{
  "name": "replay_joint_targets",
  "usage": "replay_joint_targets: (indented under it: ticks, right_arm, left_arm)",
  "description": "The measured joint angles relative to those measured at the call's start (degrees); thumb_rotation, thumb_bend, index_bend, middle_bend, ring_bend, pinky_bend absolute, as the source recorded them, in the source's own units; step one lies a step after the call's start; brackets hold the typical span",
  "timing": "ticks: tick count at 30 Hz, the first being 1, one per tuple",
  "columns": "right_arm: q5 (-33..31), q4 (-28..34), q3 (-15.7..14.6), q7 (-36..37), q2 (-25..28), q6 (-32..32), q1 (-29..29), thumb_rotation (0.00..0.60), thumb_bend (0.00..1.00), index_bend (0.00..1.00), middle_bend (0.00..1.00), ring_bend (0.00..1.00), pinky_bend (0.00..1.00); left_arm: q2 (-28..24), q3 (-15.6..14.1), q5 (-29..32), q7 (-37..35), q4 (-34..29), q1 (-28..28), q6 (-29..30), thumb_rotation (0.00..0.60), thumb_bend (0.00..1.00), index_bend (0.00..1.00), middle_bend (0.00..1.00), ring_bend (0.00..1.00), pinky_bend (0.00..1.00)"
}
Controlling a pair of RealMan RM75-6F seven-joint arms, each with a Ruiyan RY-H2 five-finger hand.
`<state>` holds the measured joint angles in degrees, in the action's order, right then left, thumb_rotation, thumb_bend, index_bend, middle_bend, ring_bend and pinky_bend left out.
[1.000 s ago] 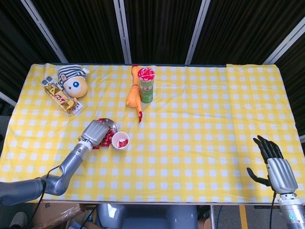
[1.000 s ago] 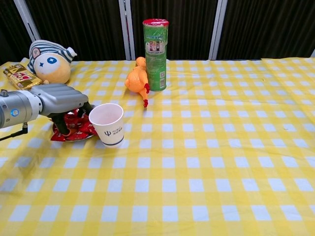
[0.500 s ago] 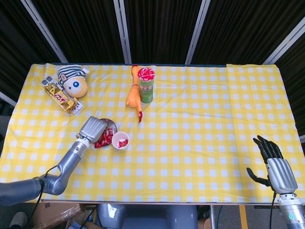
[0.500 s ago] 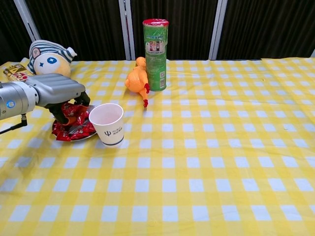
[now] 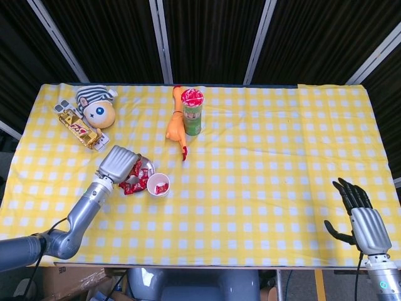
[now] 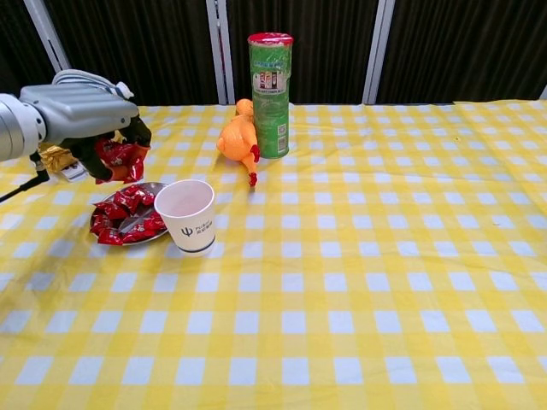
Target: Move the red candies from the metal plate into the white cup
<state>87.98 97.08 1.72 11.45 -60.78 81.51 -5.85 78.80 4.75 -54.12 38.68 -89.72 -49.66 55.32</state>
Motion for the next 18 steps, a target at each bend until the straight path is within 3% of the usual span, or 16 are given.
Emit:
replay_joint_targets:
  ticks: [9,18]
  right_arm:
    - [0.16,-0.02,0.00,-0.20,-0.09,0.31,0.10,0.600,0.39,0.00,0.00,0.00,0.00]
    - [0.29,-0.11,0.10,0.40,0.00,0.62,0.17,0.600,0.39,0.00,0.00,0.00,0.00]
  left_arm:
    - [-3.54,1.37,-1.05,2.26,-8.57,-0.58,2.45,0.600,0.48,0.52,0.59,0.82,0.90]
    - [-0.92,1.26,0.05,6.41,-11.02,-2.49,2.82,0.600,0.48,0.52,0.59,0.82,0.90]
